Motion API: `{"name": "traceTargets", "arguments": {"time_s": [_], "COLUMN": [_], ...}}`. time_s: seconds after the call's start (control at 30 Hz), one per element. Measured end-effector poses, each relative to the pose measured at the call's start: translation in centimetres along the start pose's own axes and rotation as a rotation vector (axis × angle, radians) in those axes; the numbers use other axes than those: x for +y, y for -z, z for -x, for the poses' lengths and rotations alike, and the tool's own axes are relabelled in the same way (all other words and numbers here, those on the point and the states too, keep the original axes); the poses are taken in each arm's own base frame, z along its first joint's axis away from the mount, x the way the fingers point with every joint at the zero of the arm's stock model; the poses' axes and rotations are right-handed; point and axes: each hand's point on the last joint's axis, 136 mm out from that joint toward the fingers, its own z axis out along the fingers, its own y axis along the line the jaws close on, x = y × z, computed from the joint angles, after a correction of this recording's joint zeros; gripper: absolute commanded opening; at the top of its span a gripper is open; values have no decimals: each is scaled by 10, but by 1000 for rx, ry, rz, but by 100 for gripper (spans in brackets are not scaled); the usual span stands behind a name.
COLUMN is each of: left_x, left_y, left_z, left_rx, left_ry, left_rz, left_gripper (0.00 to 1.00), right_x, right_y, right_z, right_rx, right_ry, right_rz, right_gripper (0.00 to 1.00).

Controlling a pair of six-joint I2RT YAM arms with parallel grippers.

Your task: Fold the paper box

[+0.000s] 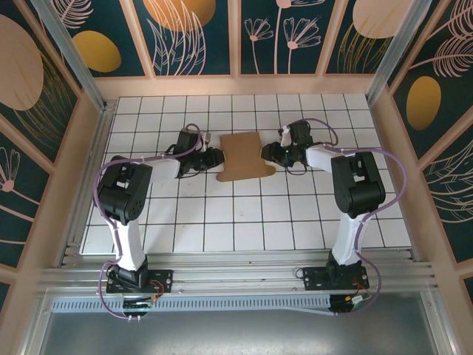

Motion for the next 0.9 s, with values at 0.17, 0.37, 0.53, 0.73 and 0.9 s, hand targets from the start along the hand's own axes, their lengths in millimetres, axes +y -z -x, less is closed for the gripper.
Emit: {"name": "traceTargets", "arguments": {"time_s": [0.17, 0.37, 0.53, 0.73, 0.9], "left_x": [1, 1, -1, 8, 10], "left_y": [5, 20, 27, 27, 26], "left_z": [-1, 9, 21, 21, 23], "left_rx": [-7, -56, -114, -149, -180], "left_ry": [8, 0, 5, 54, 84], "left_rz": [15, 77, 100, 116, 102], "left_gripper": [41, 49, 50, 59, 67], "right_x": [2, 9, 16, 7, 13], "right_y": [3, 8, 7, -12, -18], "right_z": [1, 8, 18, 12, 18], "right_rx": [0, -34, -68, -43, -41], "right_ry": [-31, -69, -92, -125, -131], "right_rz": [3, 22, 62, 78, 128], "right_gripper": [60, 64, 56, 51, 34]}}
